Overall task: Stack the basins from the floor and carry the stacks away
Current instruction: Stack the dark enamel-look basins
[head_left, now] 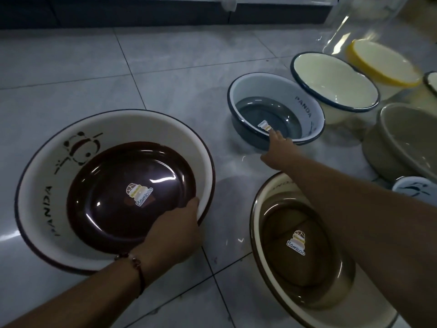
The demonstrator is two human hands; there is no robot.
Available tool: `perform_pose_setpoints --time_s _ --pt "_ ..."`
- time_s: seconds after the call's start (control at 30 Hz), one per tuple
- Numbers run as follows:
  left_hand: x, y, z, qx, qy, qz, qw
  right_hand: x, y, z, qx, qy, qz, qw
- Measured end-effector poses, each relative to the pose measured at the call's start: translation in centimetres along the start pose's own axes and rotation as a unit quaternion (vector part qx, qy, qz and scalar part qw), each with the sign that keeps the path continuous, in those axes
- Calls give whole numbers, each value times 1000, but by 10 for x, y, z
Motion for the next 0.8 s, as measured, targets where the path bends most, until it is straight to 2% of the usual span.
perform_pose_setpoints --time_s 0.07,0.2,0.3,0.37,0.43,0.5,0.53,0.6,0.73,0.8 --pt "0 -1 0 0 1 -4 1000 7 2 -1 -2 -2 11 1000" --pt "2 -4 -3 9 7 7 1000 8 3 4 -28 89 17 995" --pt "1 -8 -4 13 14 7 1000 4 -1 12 -47 134 -22 990" --pt "-1 -10 -4 15 16 0 1000 0 2 17 14 161 -30 986" --pt "-2 -11 -4 17 16 -3 1000 -4 18 18 137 149 -50 978" --pt "-2 -10 -3 16 15 -4 1000 -2 39 20 268 85 -155 947" --pt "-2 -10 -3 15 16 -6 1000 0 46 21 302 53 -237 922" --pt "-1 -11 -4 15 15 -8 1000 3 53 23 304 28 -363 880" --pt "2 -14 -5 17 7 -4 1000 -2 53 24 307 44 -429 848" --pt "2 -14 -5 18 12 -10 1000 -7 58 19 314 70 -487 812"
Point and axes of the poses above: each hand's wrist, its own z-axis away from the middle knuckle, its own x-axis out of the palm, y = z × x, the point moved 2 cm from there along -z, towards the middle knuckle
